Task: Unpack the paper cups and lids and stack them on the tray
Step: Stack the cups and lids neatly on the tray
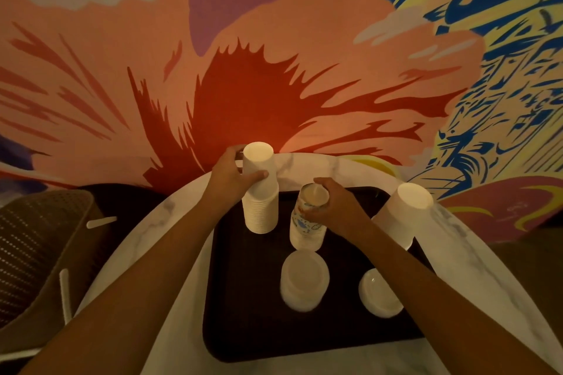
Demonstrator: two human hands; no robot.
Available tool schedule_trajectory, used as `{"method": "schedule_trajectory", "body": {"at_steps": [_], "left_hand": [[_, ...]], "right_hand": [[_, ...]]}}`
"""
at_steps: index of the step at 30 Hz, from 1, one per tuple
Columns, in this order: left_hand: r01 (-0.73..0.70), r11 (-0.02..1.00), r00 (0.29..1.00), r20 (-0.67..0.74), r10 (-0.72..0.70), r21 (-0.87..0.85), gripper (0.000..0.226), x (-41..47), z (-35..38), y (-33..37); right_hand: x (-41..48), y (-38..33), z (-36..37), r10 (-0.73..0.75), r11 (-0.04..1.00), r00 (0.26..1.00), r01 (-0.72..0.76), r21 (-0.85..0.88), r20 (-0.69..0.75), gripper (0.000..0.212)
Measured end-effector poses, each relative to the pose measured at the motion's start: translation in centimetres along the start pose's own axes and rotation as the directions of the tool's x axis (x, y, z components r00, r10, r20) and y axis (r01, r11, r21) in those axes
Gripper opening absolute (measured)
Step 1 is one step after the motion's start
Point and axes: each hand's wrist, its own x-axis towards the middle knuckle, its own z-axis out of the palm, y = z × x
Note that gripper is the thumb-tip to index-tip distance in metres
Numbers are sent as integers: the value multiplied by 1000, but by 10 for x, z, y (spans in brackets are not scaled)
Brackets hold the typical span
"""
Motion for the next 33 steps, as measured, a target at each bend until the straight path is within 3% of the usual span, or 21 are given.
{"method": "schedule_trajectory", "body": {"at_steps": [9, 12, 16, 19, 25, 33], "left_hand": [[-14, 1000, 997, 71, 14, 1, 72, 10, 3, 6], [39, 996, 995, 98, -31, -83, 74, 6, -4, -2], [58, 988, 998, -27, -63, -146, 60, -8, -11, -11], [55, 987, 995, -72, -67, -148, 47, -23, -10, -21], [129, 982, 991, -19, -133, -139, 42, -37, -10, -39], [129, 983, 991, 39, -125, -132, 25, -44, -13, -47]], "right_hand": [[-10, -7, 10, -43, 989, 999, 39, 143, 18, 87], [-8, -16, -2, -13, 980, 1000, 16, 200, -19, 77], [15, -34, -16, 2, 970, 995, 23, 242, -103, 63], [35, -51, -13, -21, 975, 998, 35, 221, -62, 66], [58, -81, 18, -75, 989, 992, 61, 136, 104, 87], [69, -78, 30, -58, 997, 998, 58, 57, -7, 81]]}}
